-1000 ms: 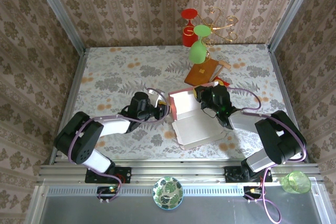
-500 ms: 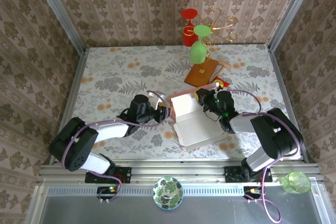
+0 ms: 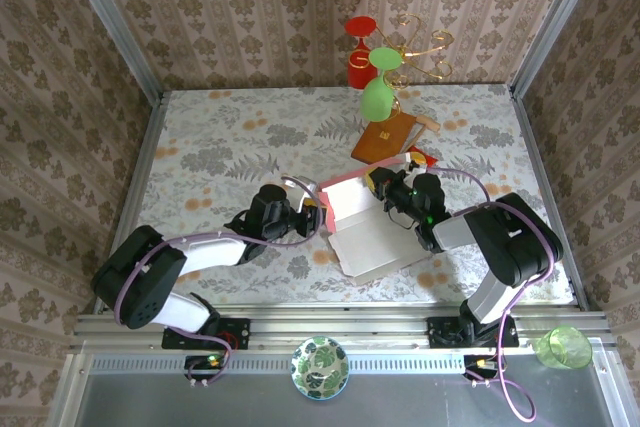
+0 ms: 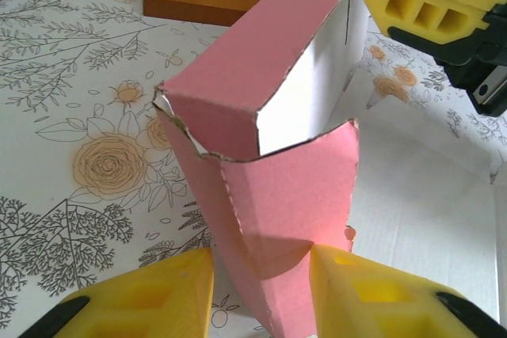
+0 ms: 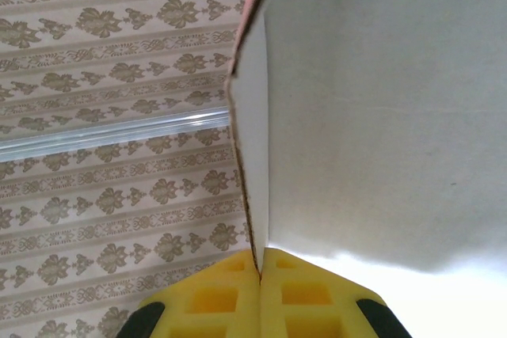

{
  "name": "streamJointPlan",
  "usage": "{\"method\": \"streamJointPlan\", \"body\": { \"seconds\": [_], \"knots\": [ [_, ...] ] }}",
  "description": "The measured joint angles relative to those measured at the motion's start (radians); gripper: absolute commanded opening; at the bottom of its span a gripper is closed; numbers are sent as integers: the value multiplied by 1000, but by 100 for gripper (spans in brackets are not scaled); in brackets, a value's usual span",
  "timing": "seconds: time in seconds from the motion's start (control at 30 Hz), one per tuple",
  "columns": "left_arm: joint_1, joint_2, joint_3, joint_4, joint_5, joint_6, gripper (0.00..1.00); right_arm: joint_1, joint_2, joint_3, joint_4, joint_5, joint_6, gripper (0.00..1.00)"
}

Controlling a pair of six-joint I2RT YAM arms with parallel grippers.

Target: Fold the paper box

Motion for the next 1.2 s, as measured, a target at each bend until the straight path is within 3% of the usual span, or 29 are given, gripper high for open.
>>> {"method": "streamJointPlan", "body": {
  "seconds": [0.53, 1.2],
  "knots": [
    [-21, -50, 8, -45, -90, 12, 40, 0, -89, 23, -82, -2, -15, 0],
    [-26, 85, 95, -32, -145, 68, 45, 0, -83, 23, -89, -2, -15, 0]
  ]
}}
